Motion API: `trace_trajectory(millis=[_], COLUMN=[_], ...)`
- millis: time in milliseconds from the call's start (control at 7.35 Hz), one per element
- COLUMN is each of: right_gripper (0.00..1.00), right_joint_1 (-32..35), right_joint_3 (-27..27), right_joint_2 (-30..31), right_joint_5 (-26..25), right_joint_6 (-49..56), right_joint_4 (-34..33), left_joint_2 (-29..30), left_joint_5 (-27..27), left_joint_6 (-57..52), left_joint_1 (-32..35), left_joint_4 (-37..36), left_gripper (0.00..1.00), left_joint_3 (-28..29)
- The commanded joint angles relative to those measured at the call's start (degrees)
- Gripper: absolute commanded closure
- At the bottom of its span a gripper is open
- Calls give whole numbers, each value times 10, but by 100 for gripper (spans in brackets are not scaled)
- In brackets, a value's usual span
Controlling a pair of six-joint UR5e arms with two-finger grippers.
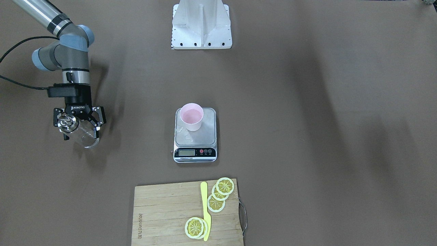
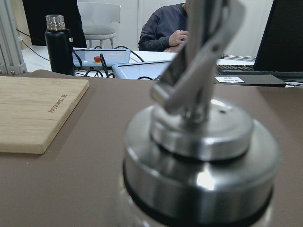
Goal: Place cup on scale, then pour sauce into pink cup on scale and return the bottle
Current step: 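Hold the upright bottle still beside the table edge with the right gripper, then lower the bottle onto the table and open the right gripper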
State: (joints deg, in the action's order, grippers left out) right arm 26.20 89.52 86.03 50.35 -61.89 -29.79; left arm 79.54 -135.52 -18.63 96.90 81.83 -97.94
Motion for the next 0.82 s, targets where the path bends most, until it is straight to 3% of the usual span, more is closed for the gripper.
trace_trajectory(millis=[0, 408, 681], right_gripper=[0, 0, 0], right_joint_1=[0, -25, -85], right_joint_3=[1, 11, 76], right_joint_2=[0, 10, 60], right_joint_5=[0, -23, -55], right_joint_6=[0, -1, -21], right_joint_4=[0, 1, 1], left_joint_2=[0, 0, 0], left_joint_5=[0, 0, 0], left_joint_6=[0, 0, 0], left_joint_1=[0, 0, 0], left_joint_4=[0, 0, 0], left_gripper=[2, 2, 2], left_joint_3=[0, 0, 0])
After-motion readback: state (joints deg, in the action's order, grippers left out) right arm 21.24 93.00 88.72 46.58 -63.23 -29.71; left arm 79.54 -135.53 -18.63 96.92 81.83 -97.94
